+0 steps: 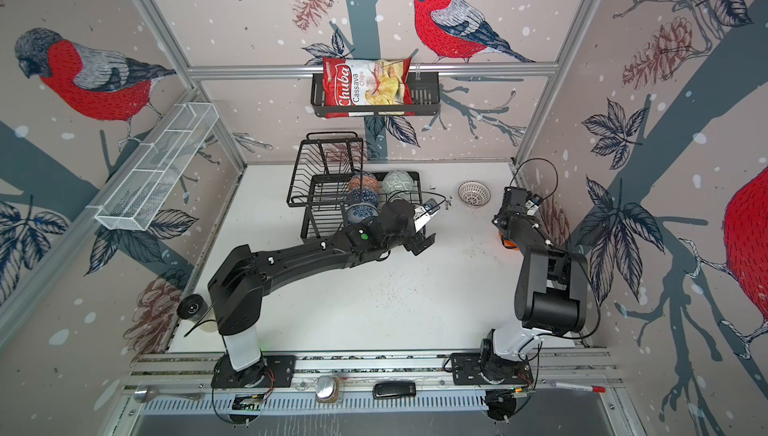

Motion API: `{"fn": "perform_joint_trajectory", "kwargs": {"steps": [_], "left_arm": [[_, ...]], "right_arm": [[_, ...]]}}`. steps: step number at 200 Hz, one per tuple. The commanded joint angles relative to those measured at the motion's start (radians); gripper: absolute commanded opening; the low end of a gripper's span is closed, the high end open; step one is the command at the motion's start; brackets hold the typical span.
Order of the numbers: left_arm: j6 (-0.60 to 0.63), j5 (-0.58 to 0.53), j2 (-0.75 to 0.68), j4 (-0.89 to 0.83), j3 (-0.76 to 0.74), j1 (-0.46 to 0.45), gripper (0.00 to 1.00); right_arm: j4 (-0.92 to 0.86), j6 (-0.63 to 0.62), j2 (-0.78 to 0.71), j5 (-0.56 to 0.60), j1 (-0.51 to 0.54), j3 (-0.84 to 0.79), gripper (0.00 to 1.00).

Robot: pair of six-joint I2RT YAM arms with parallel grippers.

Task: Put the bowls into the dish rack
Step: 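Lower the right gripper onto the orange bowl rim and grasp it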

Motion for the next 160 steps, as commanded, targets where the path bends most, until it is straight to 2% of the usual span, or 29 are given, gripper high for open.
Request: {"fn": "perform_joint_trajectory", "kwargs": {"steps": [1,45,99,113,160], "left_arm": [[0.005,-0.014,0.004,0.049,0.0,-0.001,0.98],[0.01,-0.017,0.006,0.04,0.005,-0.001,0.98],[0.019,-0.024,-0.005,0.044,-0.002,0.0,0.98],[0.02,-0.026,-0.009,0.045,-0.004,0.0,0.98],[0.03,-0.039,-0.019,0.052,-0.012,-0.001,0.98]], "right_arm": [[0.027,-0.013,-0.009,-0.057,0.016,-0.001,0.5],[0.009,-0.03,0.073,-0.065,0.047,0.03,0.53],[-0.007,-0.03,0.141,-0.06,0.05,0.045,0.51],[-0.009,-0.03,0.152,-0.056,0.053,0.045,0.46],[-0.02,-0.03,0.156,-0.039,0.063,0.047,0.21]]}}
